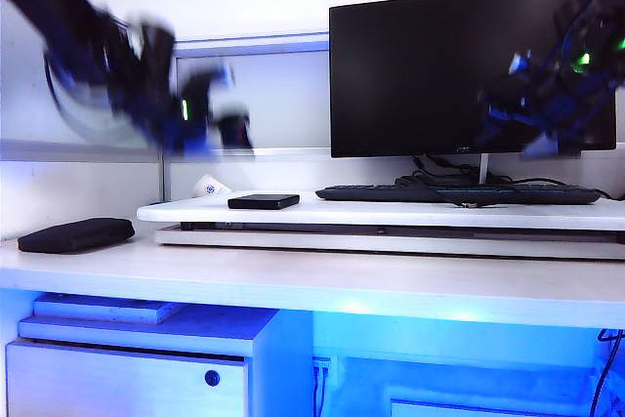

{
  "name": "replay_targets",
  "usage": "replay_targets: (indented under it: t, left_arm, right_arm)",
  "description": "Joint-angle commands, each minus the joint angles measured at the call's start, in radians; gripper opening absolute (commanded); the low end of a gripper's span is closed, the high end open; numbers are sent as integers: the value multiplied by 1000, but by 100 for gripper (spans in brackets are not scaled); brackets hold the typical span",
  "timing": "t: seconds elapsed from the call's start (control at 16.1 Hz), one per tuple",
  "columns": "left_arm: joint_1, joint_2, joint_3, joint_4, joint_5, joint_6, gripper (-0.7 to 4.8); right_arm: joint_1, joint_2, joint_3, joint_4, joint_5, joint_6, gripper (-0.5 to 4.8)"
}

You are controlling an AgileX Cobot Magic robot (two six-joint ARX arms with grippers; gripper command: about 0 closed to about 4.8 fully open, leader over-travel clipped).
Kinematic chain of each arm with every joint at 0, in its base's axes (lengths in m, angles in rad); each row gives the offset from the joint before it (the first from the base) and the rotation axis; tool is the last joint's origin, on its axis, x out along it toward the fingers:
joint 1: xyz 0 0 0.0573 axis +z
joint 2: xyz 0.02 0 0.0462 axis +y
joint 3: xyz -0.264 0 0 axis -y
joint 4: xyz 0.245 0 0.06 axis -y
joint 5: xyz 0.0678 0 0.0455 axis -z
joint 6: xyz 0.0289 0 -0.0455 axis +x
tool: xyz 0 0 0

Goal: Unplug the data cable of the portable hard drive.

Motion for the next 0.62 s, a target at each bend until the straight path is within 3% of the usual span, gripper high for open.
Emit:
replay_targets:
  t: [0.06, 0.37, 0.62]
  left_arm:
    - [3, -124, 7, -48, 5, -29, 308]
    - [3, -252, 7, -100, 6, -108, 295]
    - [2, -423, 7, -155, 6, -100, 295]
  right_arm:
    - [-1, -130, 5, 42, -3, -5, 400]
    - [-1, -349, 5, -3, -6, -12, 399]
    - [-3, -497, 4, -36, -31, -23, 399]
